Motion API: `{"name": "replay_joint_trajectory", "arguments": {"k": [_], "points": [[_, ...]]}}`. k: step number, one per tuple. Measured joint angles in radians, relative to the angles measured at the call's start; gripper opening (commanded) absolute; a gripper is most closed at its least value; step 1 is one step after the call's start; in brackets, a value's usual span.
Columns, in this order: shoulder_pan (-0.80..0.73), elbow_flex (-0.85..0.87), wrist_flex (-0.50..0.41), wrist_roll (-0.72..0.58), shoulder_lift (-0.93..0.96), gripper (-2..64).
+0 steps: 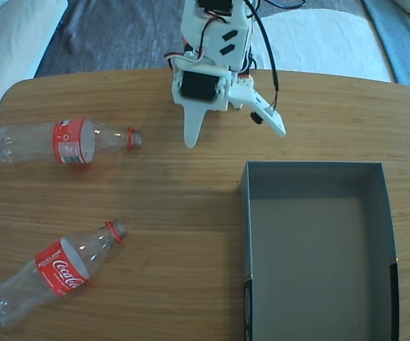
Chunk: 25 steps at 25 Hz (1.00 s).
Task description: Grasp the bottles and put them in the box.
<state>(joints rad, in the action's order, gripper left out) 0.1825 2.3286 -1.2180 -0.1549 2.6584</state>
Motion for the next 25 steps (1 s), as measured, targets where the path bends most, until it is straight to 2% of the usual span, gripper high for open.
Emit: {"name": "replay_joint_trajectory", "arguments": {"k": [13, 19, 25], "points": [[0.000, -0.422, 0.000, -0.028, -0.598, 0.5], [0.043, -0.580, 0.005, -0.383, -0.756, 0.5], [0.051, -0.600, 0.005, -0.653, -0.848, 0.4]]}}
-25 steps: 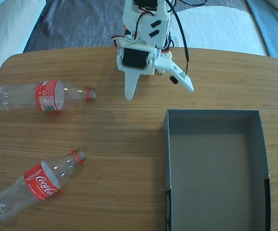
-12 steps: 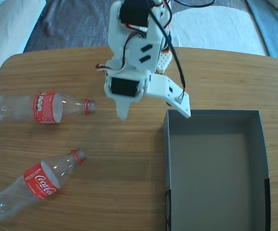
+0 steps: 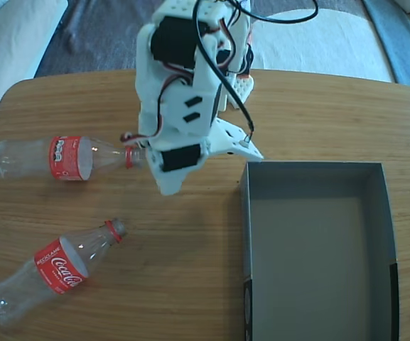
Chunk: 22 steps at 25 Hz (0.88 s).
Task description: Grasp the bottles and put them in the box.
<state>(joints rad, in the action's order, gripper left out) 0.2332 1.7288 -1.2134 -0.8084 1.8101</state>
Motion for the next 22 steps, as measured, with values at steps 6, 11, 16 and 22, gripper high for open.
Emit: {"name": "replay_joint_trajectory", "arguments": {"k": [6, 11, 16, 22], "points": [[0.067, -0.092, 0.000, -0.207, -0.123, 0.4], [0.153, -0.109, 0.000, -0.373, -0.163, 1.8], [0.244, -0.109, 0.006, -0.523, -0.166, 19.5], [0.288, -0.109, 0.009, -0.583, -0.166, 33.5]]}}
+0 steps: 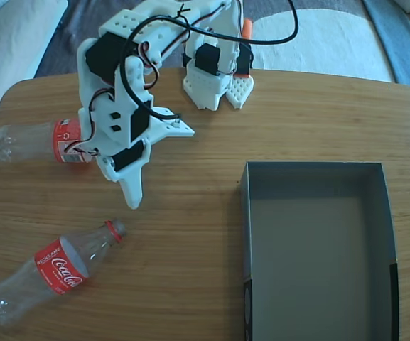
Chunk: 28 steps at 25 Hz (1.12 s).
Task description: Grasp the bottles and put them in the box.
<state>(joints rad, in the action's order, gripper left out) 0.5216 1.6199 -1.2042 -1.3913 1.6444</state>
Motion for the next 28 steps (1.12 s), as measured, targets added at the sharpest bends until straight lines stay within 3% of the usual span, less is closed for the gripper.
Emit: {"name": "replay_joint_trajectory", "arguments": {"k": [9, 13, 21, 28], "points": [[0.000, -0.023, 0.160, 0.002, -0.137, 35.3], [0.000, -0.083, 0.169, 0.003, -0.210, 45.4], [0.000, -0.117, 0.175, 0.003, -0.310, 45.9], [0.028, -0.117, 0.293, -0.002, -0.377, 46.0]]}}
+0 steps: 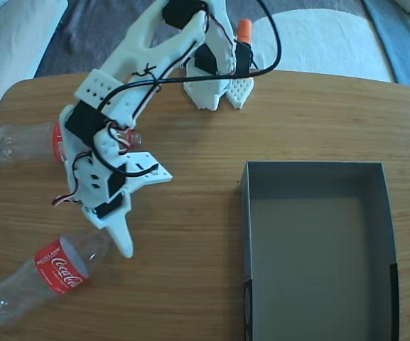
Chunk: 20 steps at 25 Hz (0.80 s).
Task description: Grasp the bottles and put them in the box.
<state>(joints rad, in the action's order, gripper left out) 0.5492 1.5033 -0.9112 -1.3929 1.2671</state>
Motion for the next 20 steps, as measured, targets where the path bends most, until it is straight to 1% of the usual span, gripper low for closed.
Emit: {"name": "replay_joint_trajectory", "arguments": {"k": [3, 11, 20], "points": [[0.003, -0.026, 0.028, 0.000, -0.035, 45.7], [0.018, -0.173, 0.021, 0.000, -0.153, 45.3], [0.012, -0.179, 0.021, -0.002, -0.155, 45.3]]}}
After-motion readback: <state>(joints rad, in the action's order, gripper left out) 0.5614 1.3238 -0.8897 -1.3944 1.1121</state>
